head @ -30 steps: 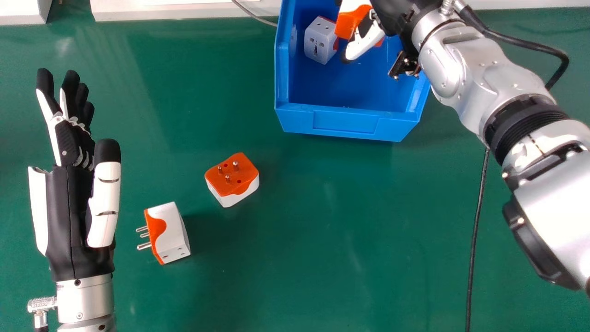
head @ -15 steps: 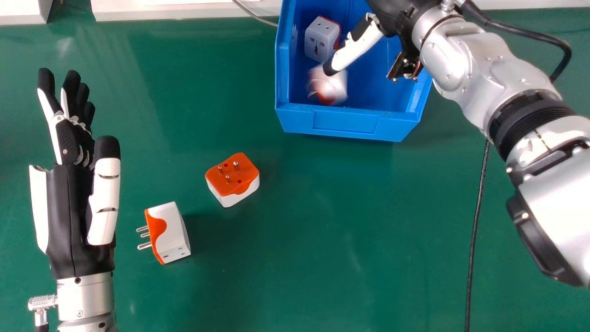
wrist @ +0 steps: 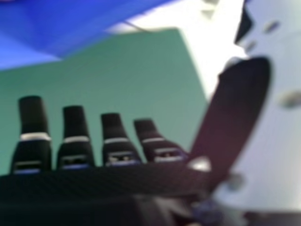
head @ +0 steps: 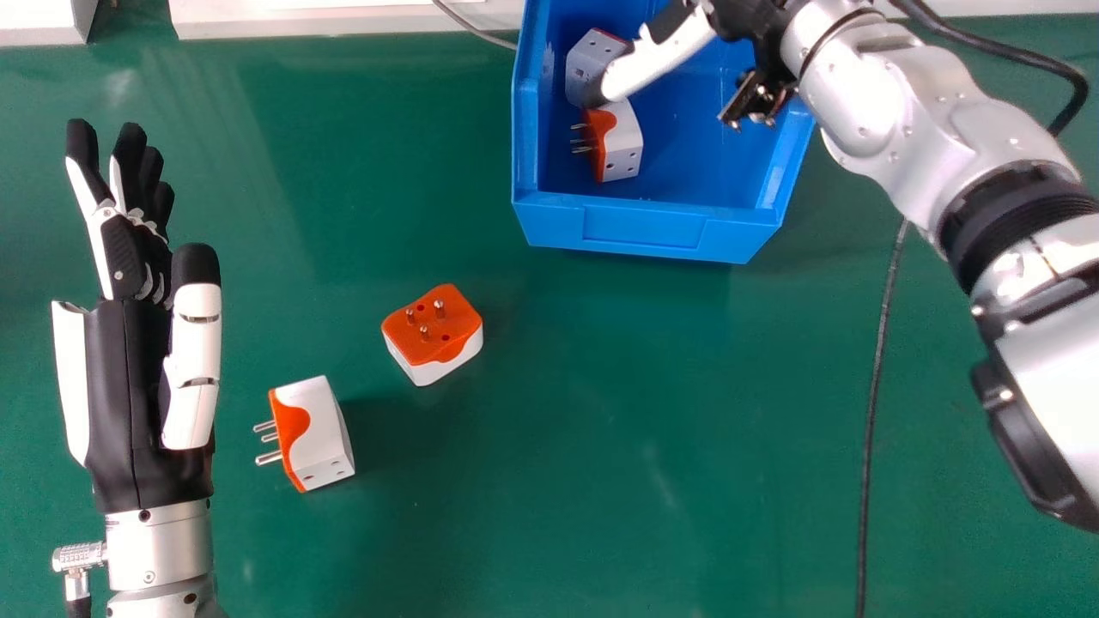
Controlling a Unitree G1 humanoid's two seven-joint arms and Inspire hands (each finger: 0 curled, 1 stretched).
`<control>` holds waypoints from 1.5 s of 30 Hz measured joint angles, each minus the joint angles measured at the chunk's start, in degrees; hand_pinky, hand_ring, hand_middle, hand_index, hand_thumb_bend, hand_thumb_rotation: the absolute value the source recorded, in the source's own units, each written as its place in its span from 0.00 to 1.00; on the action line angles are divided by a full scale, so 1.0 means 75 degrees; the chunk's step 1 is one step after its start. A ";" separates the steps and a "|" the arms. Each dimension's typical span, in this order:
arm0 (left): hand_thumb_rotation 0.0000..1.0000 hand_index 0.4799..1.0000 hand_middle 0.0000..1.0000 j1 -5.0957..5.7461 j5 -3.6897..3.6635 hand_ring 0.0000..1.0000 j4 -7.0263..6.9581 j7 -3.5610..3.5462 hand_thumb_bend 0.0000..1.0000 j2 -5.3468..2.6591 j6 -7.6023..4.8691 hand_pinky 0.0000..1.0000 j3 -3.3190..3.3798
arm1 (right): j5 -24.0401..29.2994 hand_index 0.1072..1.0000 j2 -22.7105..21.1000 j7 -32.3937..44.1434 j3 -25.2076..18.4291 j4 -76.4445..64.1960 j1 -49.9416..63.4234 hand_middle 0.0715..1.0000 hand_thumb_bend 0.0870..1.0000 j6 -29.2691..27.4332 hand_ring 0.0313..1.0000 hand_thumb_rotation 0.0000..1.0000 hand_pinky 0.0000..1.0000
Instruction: Pick all objects and put in blue box
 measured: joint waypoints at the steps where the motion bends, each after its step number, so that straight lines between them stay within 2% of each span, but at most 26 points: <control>1: 0.84 0.95 1.00 0.0004 0.0002 1.00 0.0000 0.0000 0.35 0.0000 -0.0018 1.00 0.0011 | 0.0067 0.90 -0.0061 -0.0172 -0.0010 -0.0184 0.0190 0.86 1.00 -0.0396 0.81 0.32 0.66; 5: 0.84 0.95 1.00 0.0026 0.0001 1.00 -0.0002 0.0000 0.36 0.0002 -0.0035 1.00 0.0055 | 0.0102 0.88 -0.0156 -0.0278 -0.0003 -0.0921 0.0857 0.84 1.00 -0.1533 0.79 0.29 0.62; 7: 0.84 0.95 1.00 0.0029 0.0037 1.00 -0.0004 0.0004 0.36 0.0001 -0.0042 1.00 0.0077 | 0.0103 0.87 -0.0179 -0.0221 0.0020 -0.1417 0.1122 0.83 1.00 -0.1825 0.78 0.27 0.61; 10: 0.84 0.95 1.00 0.0034 0.0067 1.00 -0.0014 0.0016 0.36 0.0000 -0.0048 1.00 0.0083 | 0.0030 0.86 -0.0216 -0.0121 0.0102 -0.2082 0.1357 0.83 1.00 -0.2111 0.77 0.26 0.60; 14: 0.84 0.95 1.00 0.0087 0.0078 1.00 -0.0028 0.0058 0.36 0.0000 -0.0104 1.00 0.0093 | -0.0570 0.86 -0.0231 -0.0151 0.0518 -0.2396 0.1438 0.83 1.00 -0.2387 0.78 0.26 0.62; 19: 0.84 0.95 1.00 0.0118 0.0122 1.00 -0.0032 0.0151 0.36 -0.0001 -0.0115 1.00 0.0104 | -0.1050 0.87 -0.0073 -0.0050 0.1011 -0.2377 0.1553 0.84 1.00 -0.2559 0.80 0.29 0.64; 23: 0.85 0.95 1.00 0.0123 0.0201 1.00 -0.0040 0.0217 0.36 -0.0008 -0.0121 1.00 0.0106 | -0.1337 0.88 0.0099 0.0008 0.1325 -0.2277 0.1531 0.85 1.00 -0.2605 0.81 0.31 0.65; 25: 0.86 0.95 1.00 0.0129 0.0208 1.00 -0.0043 0.0289 0.36 -0.0012 -0.0127 1.00 0.0116 | -0.1443 0.88 0.0229 0.0030 0.1469 -0.2111 0.1501 0.85 1.00 -0.2599 0.81 0.32 0.65; 29: 0.87 0.95 1.00 0.0134 0.0230 1.00 -0.0061 0.0361 0.36 -0.0017 -0.0134 1.00 0.0128 | -0.1566 0.88 0.0588 0.0181 0.1710 -0.1669 0.1319 0.87 1.00 -0.2480 0.82 0.33 0.66; 34: 0.87 0.95 1.00 0.0122 0.0346 1.00 -0.0052 0.0467 0.37 -0.0019 -0.0147 1.00 0.0128 | -0.1906 0.89 0.1004 0.0185 0.2058 -0.1307 0.1018 0.88 1.00 -0.2085 0.83 0.34 0.67; 45: 0.87 0.94 1.00 0.0117 0.0426 1.00 -0.0051 0.0506 0.37 -0.0019 -0.0156 1.00 0.0118 | -0.2008 0.91 0.1386 0.0342 0.2451 -0.1014 0.0714 0.90 1.00 -0.1808 0.86 0.35 0.69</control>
